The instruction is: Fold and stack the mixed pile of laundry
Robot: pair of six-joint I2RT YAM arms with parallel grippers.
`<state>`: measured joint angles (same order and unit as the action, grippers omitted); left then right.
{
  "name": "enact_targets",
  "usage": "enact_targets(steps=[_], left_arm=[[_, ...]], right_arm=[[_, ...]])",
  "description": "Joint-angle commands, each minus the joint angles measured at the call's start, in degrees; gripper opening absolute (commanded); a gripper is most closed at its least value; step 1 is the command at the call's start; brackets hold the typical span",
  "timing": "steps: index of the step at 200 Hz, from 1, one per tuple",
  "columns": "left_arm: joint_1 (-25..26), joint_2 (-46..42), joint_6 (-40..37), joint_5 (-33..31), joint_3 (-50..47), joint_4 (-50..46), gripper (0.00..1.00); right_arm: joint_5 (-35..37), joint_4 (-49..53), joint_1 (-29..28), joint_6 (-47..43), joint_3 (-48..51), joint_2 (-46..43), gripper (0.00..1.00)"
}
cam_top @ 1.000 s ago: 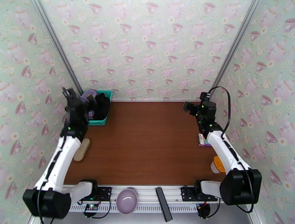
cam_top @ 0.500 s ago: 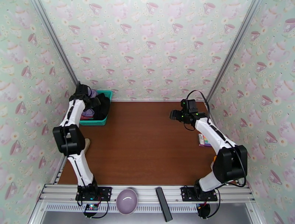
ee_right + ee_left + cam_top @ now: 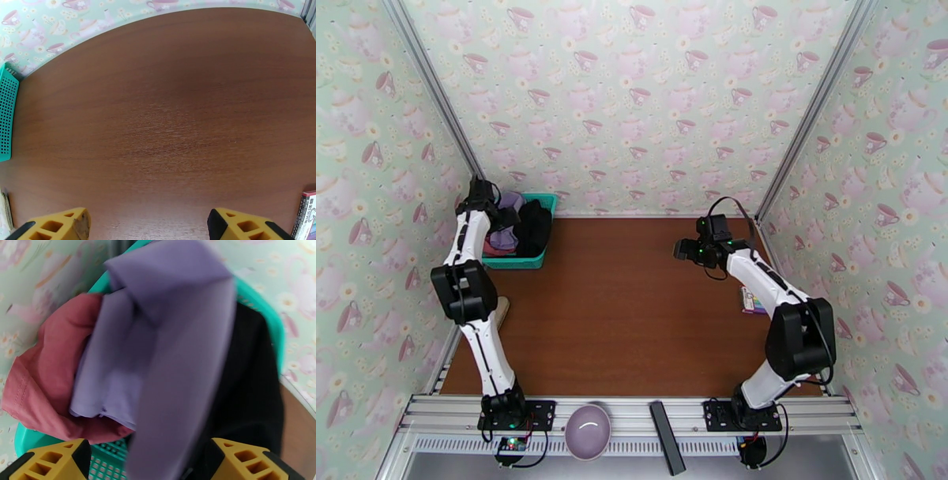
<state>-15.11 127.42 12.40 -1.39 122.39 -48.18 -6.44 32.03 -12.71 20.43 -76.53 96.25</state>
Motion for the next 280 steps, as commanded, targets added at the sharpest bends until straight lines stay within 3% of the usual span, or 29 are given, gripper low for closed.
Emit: enact_targets(steps=[1,22,35,64,78,151,205,240,280], left_arm=[[0.02,2.57,-0.89,0.93,1.67,1.17,0.81],[0.0,3.06,-0.57,2.63,0.55,3.25,0.75],[0.02,3.07,-0.37,3.79,-0.28,4.6,0.67],[-0.1,2.81,0.06,5.54,-0.66,6.03,0.17],[-0.1,1.84,0.33,5.43,-0.88,6.26,0.0],[0.9,-13.03,0.28,6.1,3.49,1.75,0.0],[8.06,-18.93,-4.14,8.16,18.04,-10.84,0.0],[16.63,-20.21,-7.35,4.52,28.09,-17.13,0.0],[25.11,-24.68,-6.14,1.23,24.79,-15.73,0.0]], right_arm=[[-0.96,0.3,-0.98,0.84,-3.14,1.65,0.82],[-0.61,1.0,-1.69,0.58,-4.51,2.86,0.82],[-0.34,1.43,-2.05,0.49,-5.17,3.52,0.82],[0.25,2.38,-2.67,0.23,-6.5,4.51,0.82],[0.54,2.83,-2.95,0.14,-7.04,4.7,0.82],[0.19,3.97,-4.56,-0.29,-8.59,3.23,0.82],[-9.97,-2.41,-6.21,-4.03,-4.53,-2.44,0.83],[-15.73,-3.67,-13.02,-13.05,-4.2,-5.57,0.85],[-18.36,-8.39,-24.36,-21.32,-2.31,-8.38,0.9]])
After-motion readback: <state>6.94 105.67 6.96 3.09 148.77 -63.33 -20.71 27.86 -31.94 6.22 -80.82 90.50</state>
